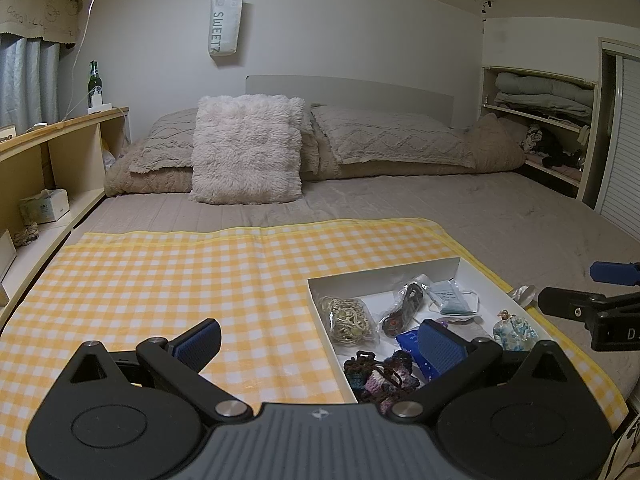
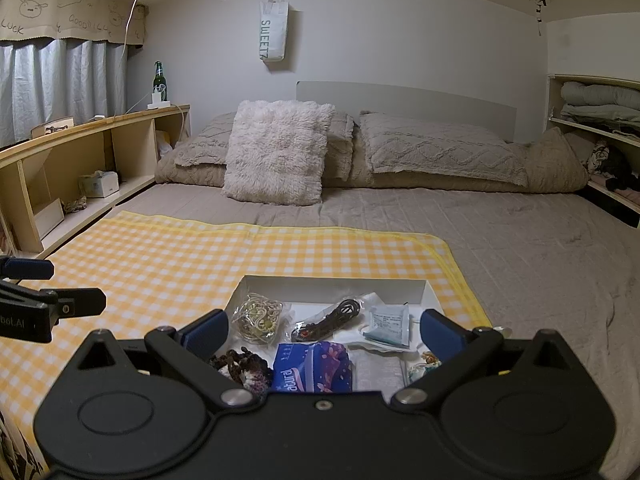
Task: Organize soft objects
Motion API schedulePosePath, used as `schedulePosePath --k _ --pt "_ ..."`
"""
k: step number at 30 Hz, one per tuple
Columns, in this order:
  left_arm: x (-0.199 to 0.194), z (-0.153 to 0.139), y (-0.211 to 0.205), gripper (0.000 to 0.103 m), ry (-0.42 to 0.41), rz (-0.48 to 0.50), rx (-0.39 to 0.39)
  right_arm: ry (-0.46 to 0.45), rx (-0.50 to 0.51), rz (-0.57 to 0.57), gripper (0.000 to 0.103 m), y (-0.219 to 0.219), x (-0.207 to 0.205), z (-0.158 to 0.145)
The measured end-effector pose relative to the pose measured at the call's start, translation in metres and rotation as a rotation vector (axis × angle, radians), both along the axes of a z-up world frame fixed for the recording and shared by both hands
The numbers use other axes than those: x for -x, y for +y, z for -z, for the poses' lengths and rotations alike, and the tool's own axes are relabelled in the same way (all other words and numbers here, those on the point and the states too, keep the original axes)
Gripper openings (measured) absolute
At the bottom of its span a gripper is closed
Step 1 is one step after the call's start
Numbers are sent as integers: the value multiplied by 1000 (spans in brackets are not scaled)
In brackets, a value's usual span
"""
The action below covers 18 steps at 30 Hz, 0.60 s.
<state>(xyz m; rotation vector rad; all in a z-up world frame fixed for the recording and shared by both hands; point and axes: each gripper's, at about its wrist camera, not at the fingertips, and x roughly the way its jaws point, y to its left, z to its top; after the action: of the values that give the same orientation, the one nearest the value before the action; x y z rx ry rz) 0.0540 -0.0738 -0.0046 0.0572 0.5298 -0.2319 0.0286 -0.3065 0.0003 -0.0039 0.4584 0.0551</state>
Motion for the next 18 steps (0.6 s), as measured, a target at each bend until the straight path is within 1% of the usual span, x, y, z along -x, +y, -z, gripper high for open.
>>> schedulePosePath --k 18 --pt "0 1 1 103 1 -3 -4 1 0 -1 103 -1 -1 0"
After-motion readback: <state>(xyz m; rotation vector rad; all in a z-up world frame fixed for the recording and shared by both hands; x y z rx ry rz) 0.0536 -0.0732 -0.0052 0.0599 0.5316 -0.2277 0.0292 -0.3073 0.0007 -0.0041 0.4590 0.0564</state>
